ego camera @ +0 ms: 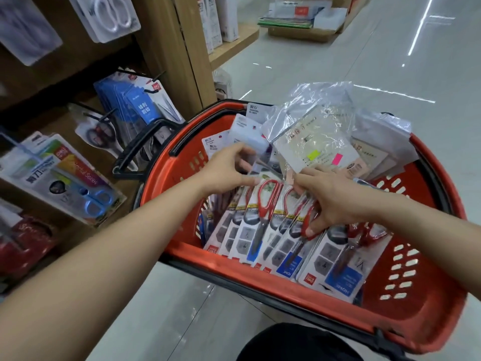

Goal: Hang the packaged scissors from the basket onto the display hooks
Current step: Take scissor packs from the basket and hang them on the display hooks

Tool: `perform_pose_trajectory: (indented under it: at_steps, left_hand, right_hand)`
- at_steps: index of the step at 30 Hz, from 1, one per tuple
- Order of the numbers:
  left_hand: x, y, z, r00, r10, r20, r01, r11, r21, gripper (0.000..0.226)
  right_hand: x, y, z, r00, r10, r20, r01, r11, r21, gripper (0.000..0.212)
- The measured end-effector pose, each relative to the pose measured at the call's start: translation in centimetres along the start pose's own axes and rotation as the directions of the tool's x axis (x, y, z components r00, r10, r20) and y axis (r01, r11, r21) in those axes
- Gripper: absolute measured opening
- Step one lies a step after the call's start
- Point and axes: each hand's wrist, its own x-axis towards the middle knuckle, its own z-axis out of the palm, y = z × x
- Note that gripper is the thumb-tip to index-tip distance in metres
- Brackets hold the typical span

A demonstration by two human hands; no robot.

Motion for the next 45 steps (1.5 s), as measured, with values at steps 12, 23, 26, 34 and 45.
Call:
perform_pose_trajectory:
  at_steps: [12, 23, 26, 34, 45]
  left_hand:
    - [0.6, 2.7, 1.9, 0.997, -0.055, -0.045, 0.064, 0.970, 0.234, 0.032]
    - [-3.3, 4.8, -9.2, 0.940, -0.269, 0.209, 0.124, 0.843, 0.524, 0.051]
    - [-4.2, 4.8, -8.6, 0.935, -0.272, 0.227, 0.068, 0.766, 0.639, 0.040]
    - [-7.6, 2.4, -11.3, 0.969, -0.221, -0.107, 0.237, 0.955, 0.180, 0.018]
    - [-12.4, 2.2, -11.2, 0.726, -0.544, -0.420, 0.229, 0.768, -0.598, 0.006]
  right_hand:
    - [-1.0, 0.9, 0.1, 0.998, -0.033, 0.046, 0.027, 0.993, 0.115, 0.048]
    - [-0.9, -1.0, -0.2, 0.995, -0.002, 0.102, 0.004, 1.000, -0.013, 0.046]
    - [-0.6, -1.9, 0.5, 0.989, -0.047, 0.143, 0.063, 0.991, -0.115, 0.038]
    - [-2.8, 0.6, -2.1, 0.998, 0.059, -0.037, -0.013, 0.682, 0.731, 0.012]
    - [-1.4, -5.5, -2.8, 0.939, 0.329, 0.101, -0.019, -0.245, 0.969, 0.036]
